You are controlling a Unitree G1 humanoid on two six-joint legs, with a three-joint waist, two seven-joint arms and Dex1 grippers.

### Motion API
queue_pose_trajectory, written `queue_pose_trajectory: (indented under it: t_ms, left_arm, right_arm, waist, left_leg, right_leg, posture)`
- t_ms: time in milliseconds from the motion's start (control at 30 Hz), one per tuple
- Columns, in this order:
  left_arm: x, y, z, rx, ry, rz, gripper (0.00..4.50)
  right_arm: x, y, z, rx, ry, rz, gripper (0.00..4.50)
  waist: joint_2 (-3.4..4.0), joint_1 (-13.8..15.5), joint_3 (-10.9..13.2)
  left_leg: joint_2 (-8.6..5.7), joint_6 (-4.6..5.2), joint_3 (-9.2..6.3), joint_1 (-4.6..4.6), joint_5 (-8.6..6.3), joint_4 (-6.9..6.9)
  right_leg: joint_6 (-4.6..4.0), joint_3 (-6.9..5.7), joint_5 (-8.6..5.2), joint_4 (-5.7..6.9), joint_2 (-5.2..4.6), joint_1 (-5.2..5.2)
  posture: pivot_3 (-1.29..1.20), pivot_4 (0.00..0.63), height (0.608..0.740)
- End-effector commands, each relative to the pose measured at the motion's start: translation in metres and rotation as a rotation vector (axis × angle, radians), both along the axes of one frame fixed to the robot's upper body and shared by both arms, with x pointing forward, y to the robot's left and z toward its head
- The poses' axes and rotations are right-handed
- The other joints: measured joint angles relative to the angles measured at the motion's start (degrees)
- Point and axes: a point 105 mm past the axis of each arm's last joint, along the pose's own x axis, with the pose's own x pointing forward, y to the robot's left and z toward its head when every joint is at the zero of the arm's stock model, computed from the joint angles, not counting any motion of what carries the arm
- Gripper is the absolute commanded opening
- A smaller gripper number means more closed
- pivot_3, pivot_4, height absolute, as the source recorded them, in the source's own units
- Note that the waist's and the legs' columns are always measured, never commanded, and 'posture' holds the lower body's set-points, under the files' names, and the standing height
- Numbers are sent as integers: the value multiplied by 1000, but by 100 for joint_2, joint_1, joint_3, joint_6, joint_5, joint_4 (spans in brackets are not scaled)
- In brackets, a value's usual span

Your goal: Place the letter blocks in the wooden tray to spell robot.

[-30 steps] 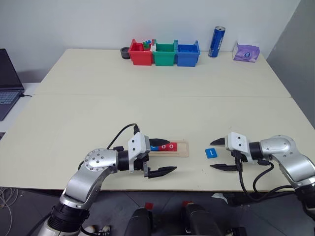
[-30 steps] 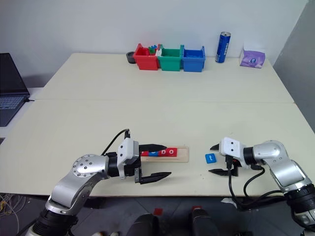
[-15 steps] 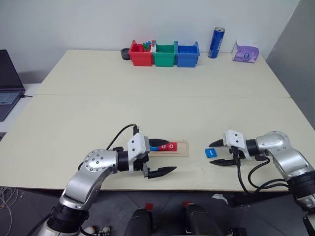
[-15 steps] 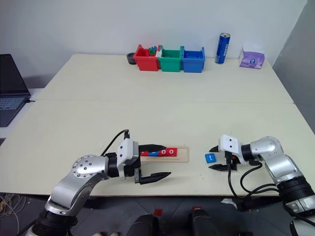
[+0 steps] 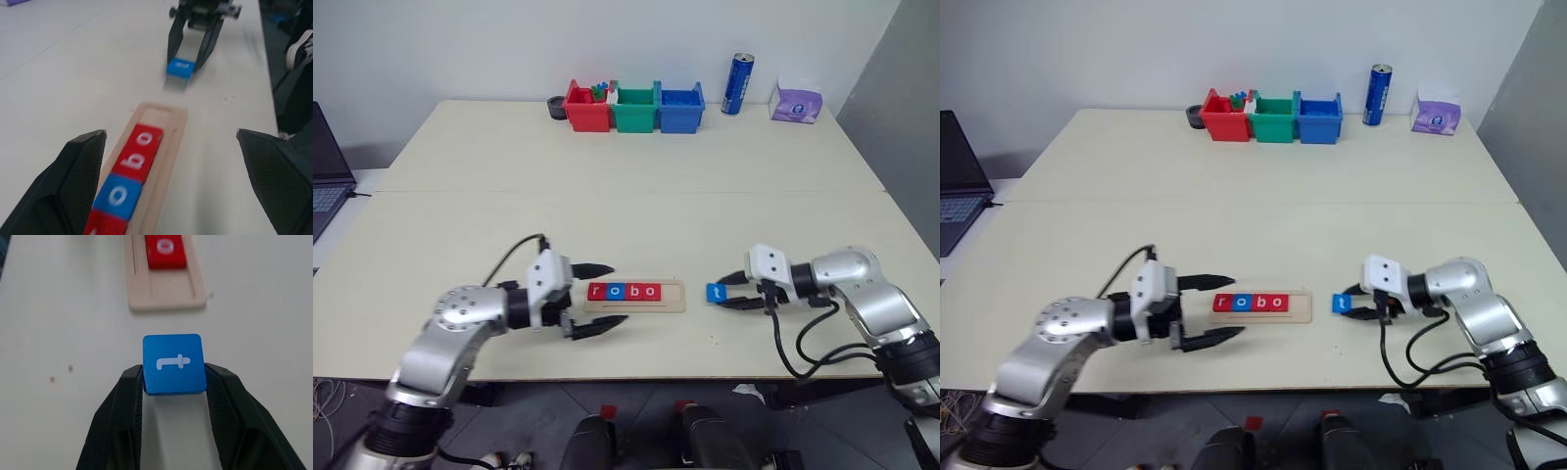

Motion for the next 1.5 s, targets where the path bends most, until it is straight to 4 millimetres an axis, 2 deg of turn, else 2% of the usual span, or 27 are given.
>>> queue_pose_trajectory:
  t_ms: [33, 167, 567, 1467, 1500]
  left_arm:
    - [-5, 14, 7, 9, -6, -1, 4500]
    - [-4, 19, 10, 22, -10, 19, 4500]
    - [-4, 0, 15, -12, -29, 11, 4500]
    - [-3, 4, 14, 5, -33, 21, 4500]
    - [-3, 4, 14, 5, -33, 21, 4500]
  right_arm:
    - [-3, 20, 14, 28, -35, 54, 1461]
    - [-1, 26, 9, 7, -35, 73, 1461]
    - [13, 40, -6, -56, -57, 112, 1461]
    - [13, 54, -5, -31, -39, 129, 1461]
    - [13, 54, -5, -31, -39, 129, 1811]
  waist:
    - [0, 30, 0]
    - [-3, 93, 2]
    - [-4, 56, 3]
    - [-4, 55, 3]
    - [-4, 55, 3]
  left_leg:
    - [-1, 0, -1, -1, 0, -1]
    - [0, -1, -5, -12, -1, 0]
    - [-7, -1, 1, -14, 0, 3]
    - [-6, -1, 1, -13, 0, 3]
    - [-6, -1, 1, -13, 0, 3]
  right_leg:
    - [-1, -2, -1, -2, -2, 0]
    - [-6, -6, 2, -7, -20, -2]
    - [-9, -5, 8, -4, -30, -4]
    - [-13, -4, 10, -3, -29, -4]
    - [-14, -4, 11, -3, -29, -4]
  posture:
    - [0, 150, 740]
    - [0, 150, 740]
    - [0, 150, 740]
    - [0, 150, 740]
    - [0, 150, 740]
